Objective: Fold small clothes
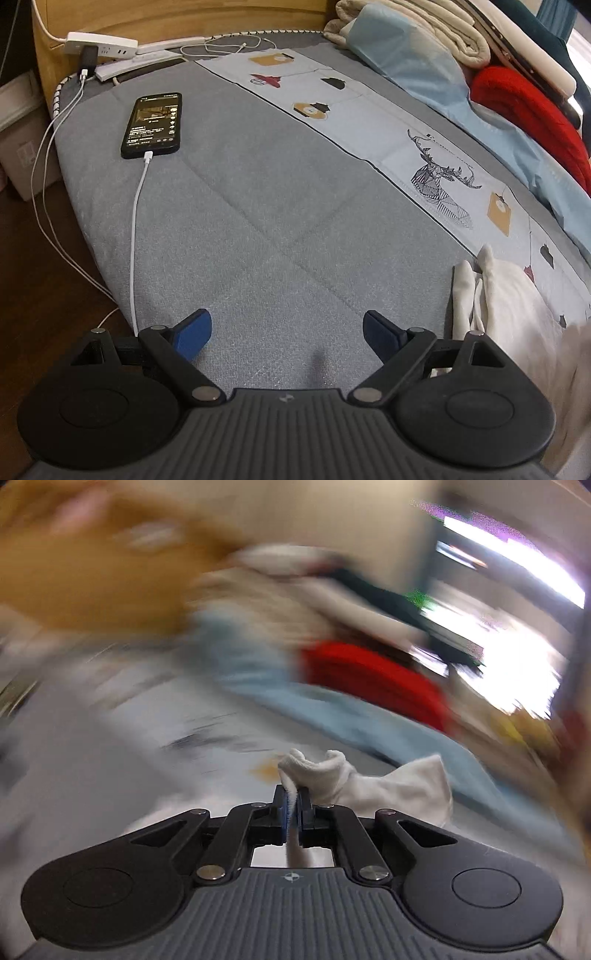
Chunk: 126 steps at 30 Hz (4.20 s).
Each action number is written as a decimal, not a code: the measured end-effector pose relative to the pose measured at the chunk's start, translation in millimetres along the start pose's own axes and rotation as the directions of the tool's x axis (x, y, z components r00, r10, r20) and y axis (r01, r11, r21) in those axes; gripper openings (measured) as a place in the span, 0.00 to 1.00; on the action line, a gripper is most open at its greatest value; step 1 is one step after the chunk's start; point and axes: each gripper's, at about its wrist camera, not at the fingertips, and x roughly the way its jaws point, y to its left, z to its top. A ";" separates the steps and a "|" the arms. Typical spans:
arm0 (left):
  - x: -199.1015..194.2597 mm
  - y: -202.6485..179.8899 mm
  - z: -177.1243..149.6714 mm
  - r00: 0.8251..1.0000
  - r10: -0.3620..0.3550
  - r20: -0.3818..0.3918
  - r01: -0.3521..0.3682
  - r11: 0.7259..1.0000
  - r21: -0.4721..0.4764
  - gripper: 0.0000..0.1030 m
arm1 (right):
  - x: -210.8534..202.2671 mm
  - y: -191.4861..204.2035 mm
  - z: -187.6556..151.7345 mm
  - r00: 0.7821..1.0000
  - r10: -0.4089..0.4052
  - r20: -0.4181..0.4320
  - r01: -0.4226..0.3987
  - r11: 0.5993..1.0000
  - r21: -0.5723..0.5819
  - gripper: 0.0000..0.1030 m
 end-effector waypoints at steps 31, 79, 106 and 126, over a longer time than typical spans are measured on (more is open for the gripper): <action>6.3 -29.1 -12.6 0.997 -0.071 -0.035 0.074 0.993 0.092 0.89 | -3.2 106.4 -52.6 0.900 0.391 -0.193 -0.405 0.913 -0.039 0.02; 16.5 -40.4 -58.2 0.913 -0.294 -0.284 0.270 0.955 -0.121 0.78 | 63.5 -177.2 -105.6 0.882 0.395 -0.258 -0.089 0.677 0.731 0.61; 64.9 -115.0 -23.5 0.890 -0.298 -0.345 0.288 0.954 -0.080 0.19 | 203.1 -206.5 -78.1 0.818 0.455 -0.352 -0.096 0.710 0.697 0.11; 140.7 -337.2 74.3 0.893 -0.311 -0.324 0.416 0.846 0.335 0.17 | -1.2 -295.7 -217.5 0.906 0.216 -0.363 0.267 0.372 0.889 0.45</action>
